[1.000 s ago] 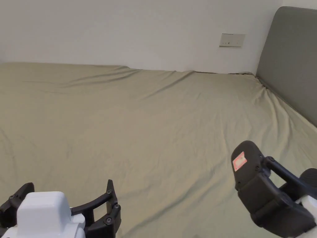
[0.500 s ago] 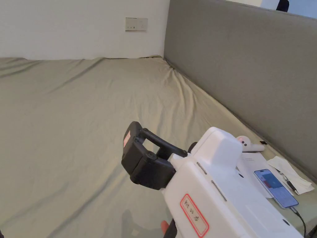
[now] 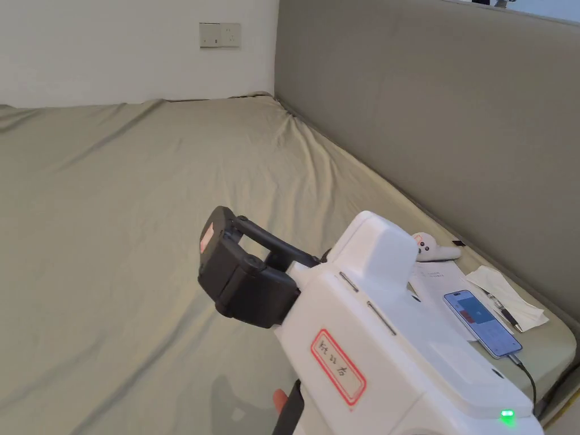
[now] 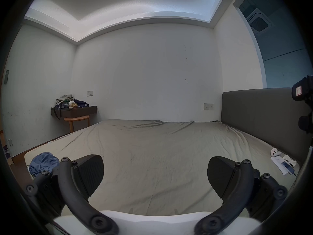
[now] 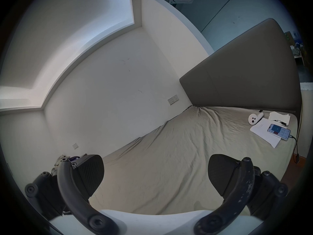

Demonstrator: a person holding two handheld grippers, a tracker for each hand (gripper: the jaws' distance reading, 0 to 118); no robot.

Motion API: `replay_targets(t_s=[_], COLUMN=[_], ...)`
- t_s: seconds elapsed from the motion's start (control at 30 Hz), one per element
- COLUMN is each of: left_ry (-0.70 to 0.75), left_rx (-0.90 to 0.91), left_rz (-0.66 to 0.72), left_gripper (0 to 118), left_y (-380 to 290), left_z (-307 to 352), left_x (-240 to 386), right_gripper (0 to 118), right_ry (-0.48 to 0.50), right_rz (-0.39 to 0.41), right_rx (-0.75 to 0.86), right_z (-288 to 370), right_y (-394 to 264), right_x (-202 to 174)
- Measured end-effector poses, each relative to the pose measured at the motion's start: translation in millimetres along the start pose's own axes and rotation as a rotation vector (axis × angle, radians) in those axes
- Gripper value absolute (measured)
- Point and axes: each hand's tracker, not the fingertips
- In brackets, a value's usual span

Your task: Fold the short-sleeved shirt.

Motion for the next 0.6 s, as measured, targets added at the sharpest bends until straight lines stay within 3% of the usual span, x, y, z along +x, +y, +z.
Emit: replay_targets(t_s=[0.1, 0.27, 0.6], left_ry=[0.0, 0.002, 0.007], left_rx=[-0.001, 0.001, -0.006], left_rz=[-0.002, 0.0, -0.002], left_gripper=[118, 118, 118], left_y=[0.0, 0.2, -0.8], left_z=[0.2, 0.4, -0.2], left_x=[0.5, -0.6, -3.5], right_gripper=[118, 118, 118], right_ry=[0.001, -0.03, -0.007], right_rz=[-0.003, 0.078, 0.087], right_rx=[-0.005, 0.011, -0.007], right_z=[-0.4, -1.7, -2.2], right_y=[-1.5, -8.8, -11.6], right_x=[-0.2, -6.7, -11.0])
